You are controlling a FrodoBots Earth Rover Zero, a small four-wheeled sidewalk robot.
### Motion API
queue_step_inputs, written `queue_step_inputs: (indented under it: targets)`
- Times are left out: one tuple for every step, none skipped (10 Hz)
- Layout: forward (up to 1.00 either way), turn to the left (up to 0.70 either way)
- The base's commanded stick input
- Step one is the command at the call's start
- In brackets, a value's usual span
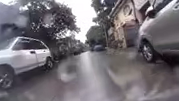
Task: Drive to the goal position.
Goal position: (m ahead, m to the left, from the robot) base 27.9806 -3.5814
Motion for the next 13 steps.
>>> queue_step_inputs:
  targets:
    - [1.00,0.00]
    - [1.00,0.00]
    - [1.00,0.00]
    - [1.00,0.00]
    - [1.00,0.00]
    - [1.00,0.00]
    - [1.00,0.00]
    - [1.00,0.00]
    - [1.00,0.00]
    - [1.00,0.00]
    - [1.00,0.00]
    - [1.00,0.00]
    - [1.00,0.00]
